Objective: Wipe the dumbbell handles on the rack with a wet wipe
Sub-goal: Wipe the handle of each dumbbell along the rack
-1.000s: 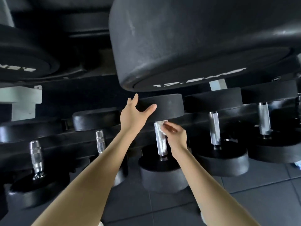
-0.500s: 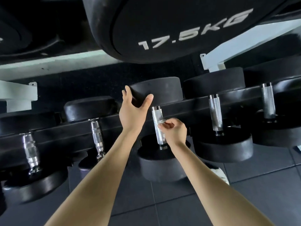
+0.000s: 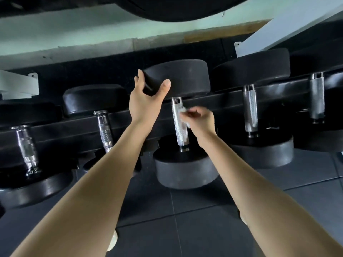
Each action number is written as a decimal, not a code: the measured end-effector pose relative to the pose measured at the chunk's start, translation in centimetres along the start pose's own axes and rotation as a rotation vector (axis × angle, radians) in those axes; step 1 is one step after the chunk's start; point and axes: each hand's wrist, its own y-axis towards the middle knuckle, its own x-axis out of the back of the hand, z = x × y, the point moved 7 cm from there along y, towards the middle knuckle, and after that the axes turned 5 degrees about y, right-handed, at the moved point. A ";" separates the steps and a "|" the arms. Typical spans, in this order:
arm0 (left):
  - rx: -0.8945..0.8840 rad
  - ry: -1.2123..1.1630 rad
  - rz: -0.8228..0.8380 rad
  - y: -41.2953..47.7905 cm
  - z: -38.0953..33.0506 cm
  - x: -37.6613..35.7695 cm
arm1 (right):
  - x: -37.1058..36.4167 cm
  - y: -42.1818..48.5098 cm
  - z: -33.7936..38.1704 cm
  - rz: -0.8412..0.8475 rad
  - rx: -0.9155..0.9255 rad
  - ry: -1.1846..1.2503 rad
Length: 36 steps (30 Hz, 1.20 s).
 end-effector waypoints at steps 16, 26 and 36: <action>0.090 -0.134 0.034 0.3 0.5 0.0 | 0.9 -2.7 -2.6 0.280 -0.009 -0.707; 0.107 -0.152 0.063 0.2 0.1 -0.1 | 1.2 -2.8 -2.8 0.190 -0.094 -0.631; 0.114 -0.155 0.042 0.0 0.0 0.0 | 0.4 -2.7 -2.7 -0.057 -0.154 -0.369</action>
